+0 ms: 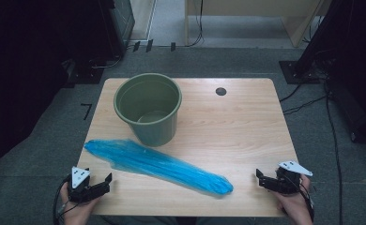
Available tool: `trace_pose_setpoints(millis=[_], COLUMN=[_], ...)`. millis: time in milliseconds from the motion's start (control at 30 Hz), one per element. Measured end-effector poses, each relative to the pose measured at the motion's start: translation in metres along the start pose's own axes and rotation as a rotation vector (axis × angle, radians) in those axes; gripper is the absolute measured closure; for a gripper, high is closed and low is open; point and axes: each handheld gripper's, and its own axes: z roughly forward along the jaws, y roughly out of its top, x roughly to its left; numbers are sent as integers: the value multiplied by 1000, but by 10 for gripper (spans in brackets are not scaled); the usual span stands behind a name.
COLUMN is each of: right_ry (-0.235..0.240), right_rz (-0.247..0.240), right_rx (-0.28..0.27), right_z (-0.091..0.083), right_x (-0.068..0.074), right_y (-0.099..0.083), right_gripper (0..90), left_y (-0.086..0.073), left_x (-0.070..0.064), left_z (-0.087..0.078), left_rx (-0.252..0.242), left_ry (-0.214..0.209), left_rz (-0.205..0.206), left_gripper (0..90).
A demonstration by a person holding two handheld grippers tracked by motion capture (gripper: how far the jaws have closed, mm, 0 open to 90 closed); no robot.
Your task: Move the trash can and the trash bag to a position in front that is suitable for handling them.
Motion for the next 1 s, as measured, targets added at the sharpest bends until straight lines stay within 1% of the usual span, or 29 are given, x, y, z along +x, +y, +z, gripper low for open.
trace_pose_setpoints(millis=[33,67,100,133,167,200,233,267,300,333,400,433,467,500,533,567,600,633,667,700,733,767,800,833,867,900,933,967,1000], right_ry=[-8,-22,-32,-36,-36,-30,-20,-20,-15,-5,-18,-18,-18,-22,6,6,23,31,31,67,81,92,92,100,118,127,127,151,160], right_rz=[-7,-15,-30,-45,-45,-52,-53,-53,-65,-77,-85,-84,-84,-83,-96,-96,-124,-137,-137,-156,-166,-180,-180,-203,-233,-233,-233,-211,-205], right_rx=[-4,-9,-17,-30,-30,-39,-47,-47,-54,-61,-86,-96,-96,-110,-164,-164,-184,-185,-185,-198,-208,-215,-215,-220,-230,-234,-234,-241,-237], right_z=[0,0,-1,-1,-1,-1,0,0,0,2,3,4,4,4,5,5,8,10,10,15,19,22,22,26,34,38,38,48,52], right_x=[1,2,5,7,7,10,17,17,20,29,38,42,42,47,54,54,64,70,70,82,88,95,95,102,116,122,122,136,140], right_y=[0,1,2,3,3,5,11,11,15,24,33,38,38,43,52,52,62,67,67,77,82,87,87,92,102,107,107,118,121], right_gripper=[56,57,59,60,60,61,66,66,68,99,155,201,201,286,401,401,443,462,462,522,545,561,561,567,583,591,591,640,664], left_y=[5,8,12,12,17,22,35,35,43,55,68,74,74,82,91,91,101,105,105,113,113,121,121,126,128,135,135,139,139], left_x=[2,3,3,3,2,1,-1,-1,-3,-5,-8,-10,-10,-12,-16,-16,-20,-23,-23,-27,-27,-27,-27,-26,-26,-25,-25,-24,-24], left_z=[-2,-3,-3,-3,-2,-1,2,2,5,8,13,15,15,18,22,22,27,29,29,34,34,39,39,42,43,48,48,51,51], left_rx=[-32,-43,-54,-54,-59,-66,-77,-77,-78,-93,-122,-136,-136,-152,-163,-163,-167,-170,-170,-180,-180,-189,-189,-202,-204,-216,-216,-248,-248], left_ry=[-18,-36,-47,-47,-48,-37,-27,-27,-24,-19,-27,-24,-24,-10,-8,-8,-23,-23,-23,-33,-33,-34,-34,-45,-48,-52,-52,-64,-64], left_rz=[-38,-53,-55,-55,-52,-48,-51,-51,-58,-75,-96,-103,-103,-113,-128,-128,-126,-126,-126,-127,-127,-144,-144,-170,-175,-202,-202,-240,-240], left_gripper=[106,114,131,131,131,133,138,140,140,149,150,155,188,188,241,242,243,250,255,256,260,274,314,314,347,373,419,445,461])
